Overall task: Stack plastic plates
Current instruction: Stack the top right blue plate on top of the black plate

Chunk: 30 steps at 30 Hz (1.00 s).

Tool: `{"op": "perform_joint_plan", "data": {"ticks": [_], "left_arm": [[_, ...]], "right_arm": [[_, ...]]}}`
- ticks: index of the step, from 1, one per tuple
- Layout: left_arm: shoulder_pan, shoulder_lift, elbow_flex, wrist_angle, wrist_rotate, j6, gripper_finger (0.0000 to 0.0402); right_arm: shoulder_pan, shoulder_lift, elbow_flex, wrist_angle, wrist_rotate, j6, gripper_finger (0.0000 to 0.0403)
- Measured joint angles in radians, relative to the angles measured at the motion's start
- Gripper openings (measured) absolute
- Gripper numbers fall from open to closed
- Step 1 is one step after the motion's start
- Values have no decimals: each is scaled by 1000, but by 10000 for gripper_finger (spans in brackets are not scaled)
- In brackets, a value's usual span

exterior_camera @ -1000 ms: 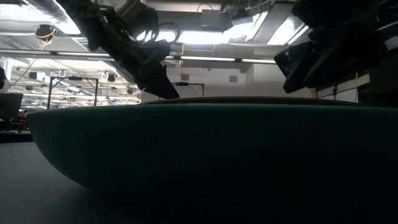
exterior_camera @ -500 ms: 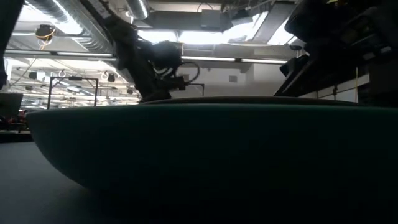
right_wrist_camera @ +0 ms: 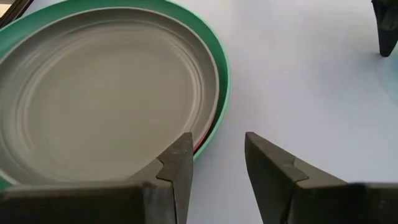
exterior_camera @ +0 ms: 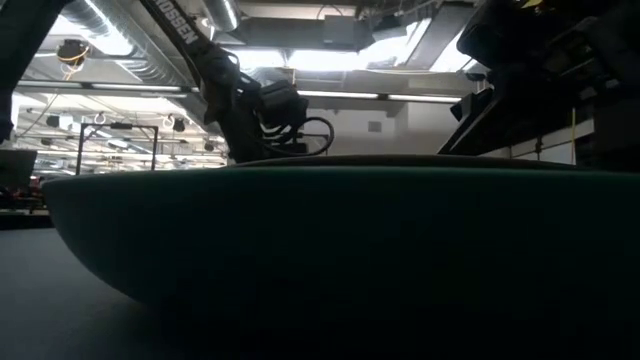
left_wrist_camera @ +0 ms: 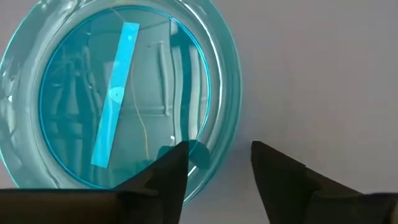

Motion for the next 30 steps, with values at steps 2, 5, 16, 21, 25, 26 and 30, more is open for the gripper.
{"op": "perform_joint_plan", "data": {"ticks": [2, 5, 16, 21, 25, 26, 30], "left_arm": [[0, 0, 0, -1, 0, 1, 147], [3, 2, 0, 10, -1, 1, 113], [7, -7, -1, 23, -22, -7, 5], [-57, -50, -2, -8, -85, -45, 2], [-127, -137, -2, -40, -84, -130, 2], [-150, -164, -2, -41, -86, -146, 2], [-249, -259, -2, -67, -111, -230, 1]], "right_arm": [[0, 0, 0, -1, 0, 0, 136], [0, 0, 0, -5, 8, 0, 136], [0, 0, 0, -15, 95, 8, 136], [1, 0, 1, -17, 95, 41, 136], [1, 0, 1, -11, 95, 103, 136], [5, 0, 1, -17, 94, 113, 136], [56, 0, 1, -22, 113, 130, 136]]}}
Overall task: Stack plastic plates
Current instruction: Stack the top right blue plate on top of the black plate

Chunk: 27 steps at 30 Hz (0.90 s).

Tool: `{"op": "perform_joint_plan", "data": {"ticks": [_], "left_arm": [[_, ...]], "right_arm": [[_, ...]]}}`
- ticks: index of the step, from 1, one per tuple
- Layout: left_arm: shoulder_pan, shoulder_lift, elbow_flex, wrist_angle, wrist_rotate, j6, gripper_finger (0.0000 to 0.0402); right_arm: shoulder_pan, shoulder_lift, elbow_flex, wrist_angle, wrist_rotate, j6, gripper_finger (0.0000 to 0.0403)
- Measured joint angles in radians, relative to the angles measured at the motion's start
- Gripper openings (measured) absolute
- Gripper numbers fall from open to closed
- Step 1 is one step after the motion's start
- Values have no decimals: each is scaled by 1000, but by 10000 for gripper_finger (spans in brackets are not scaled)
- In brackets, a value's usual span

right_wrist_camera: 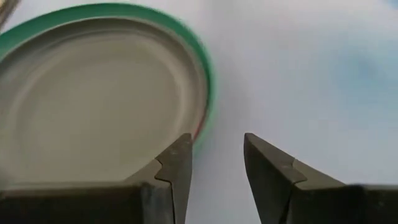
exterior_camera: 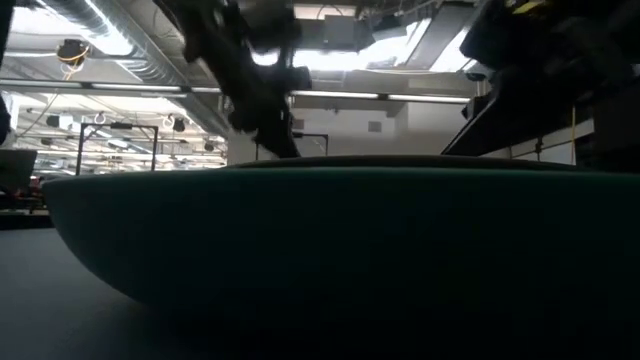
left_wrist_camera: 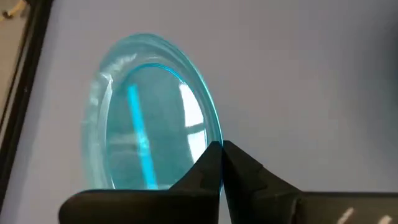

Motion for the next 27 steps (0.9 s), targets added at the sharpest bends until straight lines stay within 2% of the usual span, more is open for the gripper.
{"op": "perform_joint_plan", "data": {"ticks": [5, 10, 19, 27], "left_arm": [[-138, -85, 0, -18, -63, -105, 1], [-288, -96, 31, -37, -143, -220, 0], [-552, -2, 198, -40, -316, -379, 0], [-681, 183, 389, -57, -324, -454, 0]], "right_arm": [[98, 0, 0, 0, 57, 20, 136], [206, 0, 0, -11, 122, 82, 136], [379, -1, 0, -62, 217, 265, 136], [486, -2, 0, -69, 220, 344, 136]]}}
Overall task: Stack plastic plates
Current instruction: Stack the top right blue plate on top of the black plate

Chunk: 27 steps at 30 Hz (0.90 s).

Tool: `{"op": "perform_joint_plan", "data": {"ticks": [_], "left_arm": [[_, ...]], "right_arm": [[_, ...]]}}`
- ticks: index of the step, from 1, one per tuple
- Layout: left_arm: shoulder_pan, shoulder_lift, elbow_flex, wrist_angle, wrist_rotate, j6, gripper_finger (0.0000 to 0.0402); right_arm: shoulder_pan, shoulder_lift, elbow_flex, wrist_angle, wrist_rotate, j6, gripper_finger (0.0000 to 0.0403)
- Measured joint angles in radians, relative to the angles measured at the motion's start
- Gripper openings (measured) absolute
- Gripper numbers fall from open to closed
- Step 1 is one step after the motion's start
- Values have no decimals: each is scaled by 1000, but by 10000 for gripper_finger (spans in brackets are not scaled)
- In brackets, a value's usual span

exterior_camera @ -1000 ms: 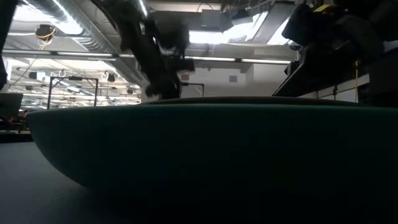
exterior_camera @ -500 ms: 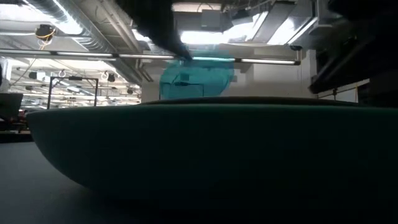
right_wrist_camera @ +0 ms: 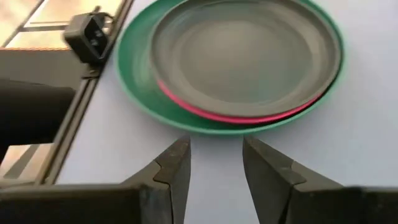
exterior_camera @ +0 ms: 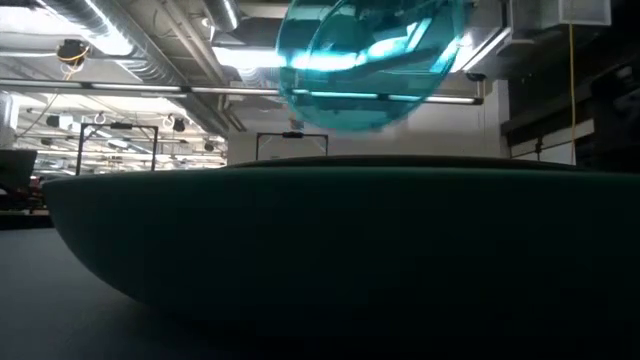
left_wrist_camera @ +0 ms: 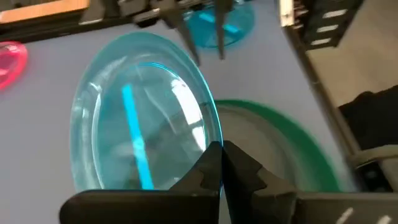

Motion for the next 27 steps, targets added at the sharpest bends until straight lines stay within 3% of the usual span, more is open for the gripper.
{"op": "perform_joint_plan", "data": {"ticks": [10, 22, 27], "left_arm": [[-79, 225, 166, -85, 2, -47, 0], [-81, 340, 168, -109, 92, -84, 1], [-74, 344, 168, -111, 88, -108, 36]], "right_arm": [[106, 0, 0, 11, 77, 55, 136], [113, 0, 0, 29, 84, 78, 136], [113, 0, 0, 31, 90, 79, 136]]}}
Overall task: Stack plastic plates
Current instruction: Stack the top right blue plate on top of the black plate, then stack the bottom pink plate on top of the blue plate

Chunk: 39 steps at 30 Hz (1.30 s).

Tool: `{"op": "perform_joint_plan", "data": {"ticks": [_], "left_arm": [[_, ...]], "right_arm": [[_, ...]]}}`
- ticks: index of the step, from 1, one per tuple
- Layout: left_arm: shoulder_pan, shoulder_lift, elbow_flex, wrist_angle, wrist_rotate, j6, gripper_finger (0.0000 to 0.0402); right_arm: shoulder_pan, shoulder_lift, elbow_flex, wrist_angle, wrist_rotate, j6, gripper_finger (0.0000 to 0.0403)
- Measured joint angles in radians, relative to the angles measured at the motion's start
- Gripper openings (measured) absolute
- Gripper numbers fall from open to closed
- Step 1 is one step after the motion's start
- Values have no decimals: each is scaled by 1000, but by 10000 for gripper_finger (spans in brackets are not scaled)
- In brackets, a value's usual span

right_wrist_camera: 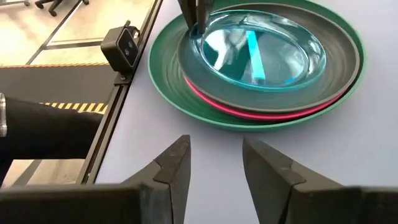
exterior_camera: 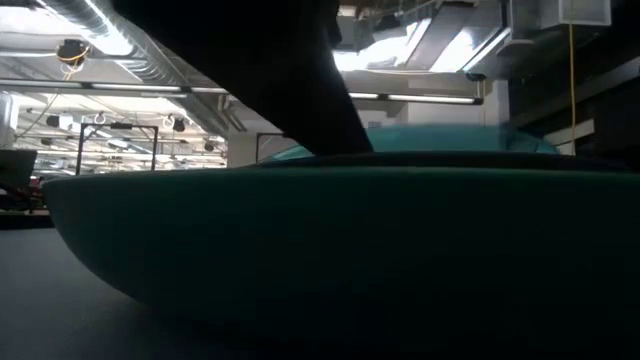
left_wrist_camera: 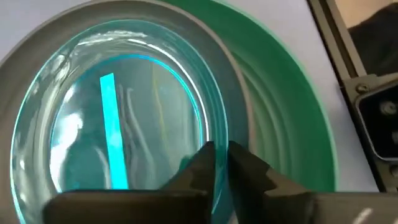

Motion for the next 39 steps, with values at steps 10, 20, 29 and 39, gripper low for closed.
{"op": "perform_joint_plan", "data": {"ticks": [10, 20, 29, 39], "left_arm": [[9, -30, 94, -168, 83, -99, 119], [-118, -31, 223, -400, 111, -378, 119], [-246, -30, 215, -569, 119, -855, 118], [-305, -29, 213, -874, 232, -1367, 118]], "right_arm": [[0, 0, 0, -6, 5, 0, 136], [0, 2, 0, -7, 37, -1, 136], [0, 2, 0, -7, 46, -5, 136], [0, 2, 0, -7, 35, -5, 136]]}}
